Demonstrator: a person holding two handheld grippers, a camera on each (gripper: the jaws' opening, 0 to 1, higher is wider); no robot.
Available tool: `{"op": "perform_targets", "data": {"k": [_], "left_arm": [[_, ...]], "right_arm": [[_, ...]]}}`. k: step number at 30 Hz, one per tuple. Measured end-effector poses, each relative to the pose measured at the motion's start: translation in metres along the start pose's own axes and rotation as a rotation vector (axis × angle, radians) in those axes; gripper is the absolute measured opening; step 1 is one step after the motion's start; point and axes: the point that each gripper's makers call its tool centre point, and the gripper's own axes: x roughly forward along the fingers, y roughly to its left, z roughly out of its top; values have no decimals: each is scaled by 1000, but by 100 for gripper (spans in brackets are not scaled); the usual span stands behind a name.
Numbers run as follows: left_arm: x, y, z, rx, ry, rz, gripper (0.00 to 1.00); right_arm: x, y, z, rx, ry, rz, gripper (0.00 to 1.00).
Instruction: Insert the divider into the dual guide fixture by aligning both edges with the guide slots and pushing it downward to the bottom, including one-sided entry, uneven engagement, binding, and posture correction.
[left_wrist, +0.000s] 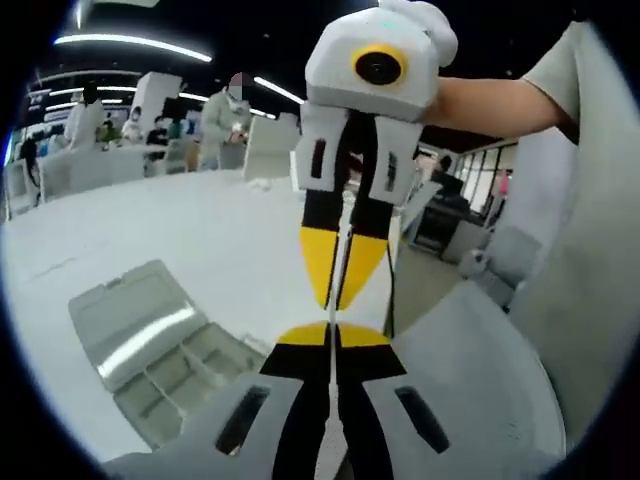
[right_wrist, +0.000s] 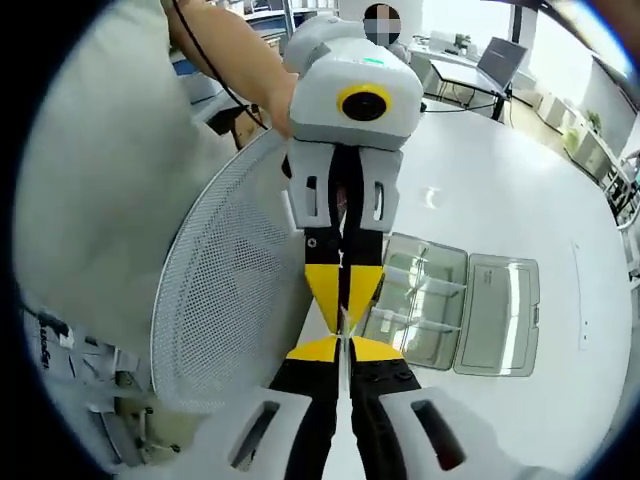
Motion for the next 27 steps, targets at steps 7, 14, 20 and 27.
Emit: {"op": "perform_targets", "data": {"k": [7, 14, 20, 27], "left_arm": [[0, -6, 1, 44, 7, 6, 0], [0, -5, 2, 70, 8, 13, 0], [0, -6, 2, 77, 10, 5, 0], [-2, -1, 1, 67, 8, 13, 0]], "right_arm": [[2, 1, -1, 13, 12, 10, 0], [4, 1, 1, 6, 21, 10, 0], [5, 3, 1, 24, 25, 18, 0], [6, 2, 2, 100, 40, 20, 0]]}}
